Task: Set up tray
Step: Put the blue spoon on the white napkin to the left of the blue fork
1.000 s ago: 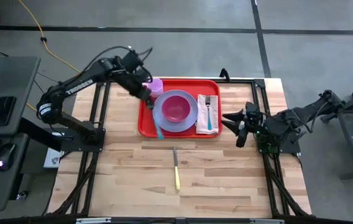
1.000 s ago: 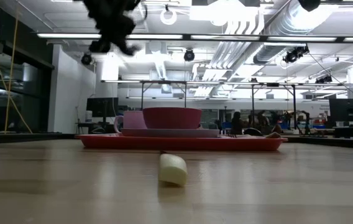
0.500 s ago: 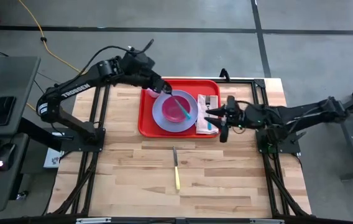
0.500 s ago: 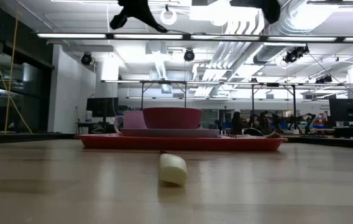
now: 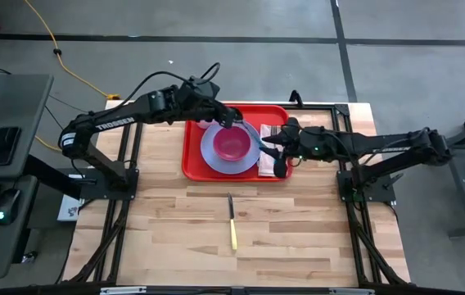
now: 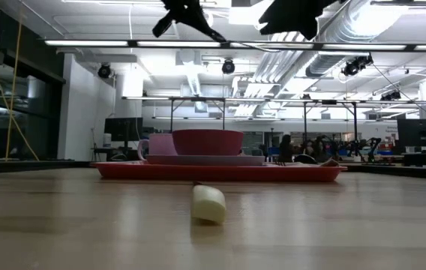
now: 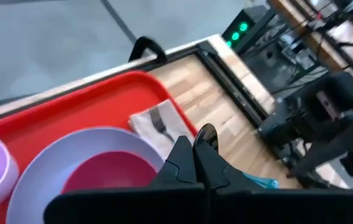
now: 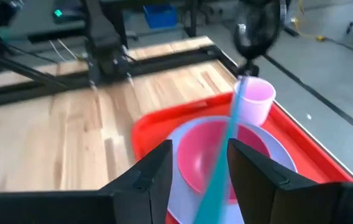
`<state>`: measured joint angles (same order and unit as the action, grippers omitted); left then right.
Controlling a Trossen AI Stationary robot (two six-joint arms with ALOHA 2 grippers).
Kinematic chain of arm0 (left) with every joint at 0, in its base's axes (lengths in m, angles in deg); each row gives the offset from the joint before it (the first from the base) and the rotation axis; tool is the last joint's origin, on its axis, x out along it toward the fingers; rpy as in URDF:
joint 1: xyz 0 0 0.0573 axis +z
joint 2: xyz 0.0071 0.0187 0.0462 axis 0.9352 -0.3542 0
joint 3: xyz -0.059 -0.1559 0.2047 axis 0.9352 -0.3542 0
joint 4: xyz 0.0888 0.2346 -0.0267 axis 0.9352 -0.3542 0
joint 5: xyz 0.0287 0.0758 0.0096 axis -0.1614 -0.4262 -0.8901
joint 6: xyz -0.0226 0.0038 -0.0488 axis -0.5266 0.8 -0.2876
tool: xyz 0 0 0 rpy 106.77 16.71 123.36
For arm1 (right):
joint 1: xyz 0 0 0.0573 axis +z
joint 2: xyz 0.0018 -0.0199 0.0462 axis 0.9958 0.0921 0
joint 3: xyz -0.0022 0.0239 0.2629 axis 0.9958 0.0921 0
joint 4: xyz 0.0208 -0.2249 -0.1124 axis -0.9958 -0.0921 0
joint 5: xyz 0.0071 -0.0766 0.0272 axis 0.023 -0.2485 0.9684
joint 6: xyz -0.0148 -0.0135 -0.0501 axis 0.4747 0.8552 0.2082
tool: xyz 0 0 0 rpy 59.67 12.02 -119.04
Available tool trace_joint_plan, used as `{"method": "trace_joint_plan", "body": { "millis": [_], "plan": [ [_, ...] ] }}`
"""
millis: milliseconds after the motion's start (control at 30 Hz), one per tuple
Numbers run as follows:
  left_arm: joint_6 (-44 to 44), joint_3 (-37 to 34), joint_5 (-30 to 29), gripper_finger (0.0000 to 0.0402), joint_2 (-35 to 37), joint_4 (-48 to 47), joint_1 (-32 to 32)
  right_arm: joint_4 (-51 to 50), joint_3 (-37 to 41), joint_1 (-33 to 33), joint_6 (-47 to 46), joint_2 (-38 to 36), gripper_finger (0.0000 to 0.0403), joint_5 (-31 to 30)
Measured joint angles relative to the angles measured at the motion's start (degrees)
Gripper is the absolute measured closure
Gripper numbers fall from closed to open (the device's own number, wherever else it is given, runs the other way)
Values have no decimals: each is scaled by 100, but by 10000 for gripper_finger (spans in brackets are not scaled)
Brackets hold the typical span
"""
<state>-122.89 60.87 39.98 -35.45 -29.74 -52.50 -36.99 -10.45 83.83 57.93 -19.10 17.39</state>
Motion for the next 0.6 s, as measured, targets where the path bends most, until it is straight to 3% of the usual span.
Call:
{"method": "trace_joint_plan", "body": {
  "millis": [333,600],
  "plan": [
    [87,-2,-362,392,-173,265,-82,-356,-338,-378,-13,293,269,-200],
    [220,-2,-522,392,-331,433,-105,-443,-435,-725,-9,295,269,136]
  ]
}}
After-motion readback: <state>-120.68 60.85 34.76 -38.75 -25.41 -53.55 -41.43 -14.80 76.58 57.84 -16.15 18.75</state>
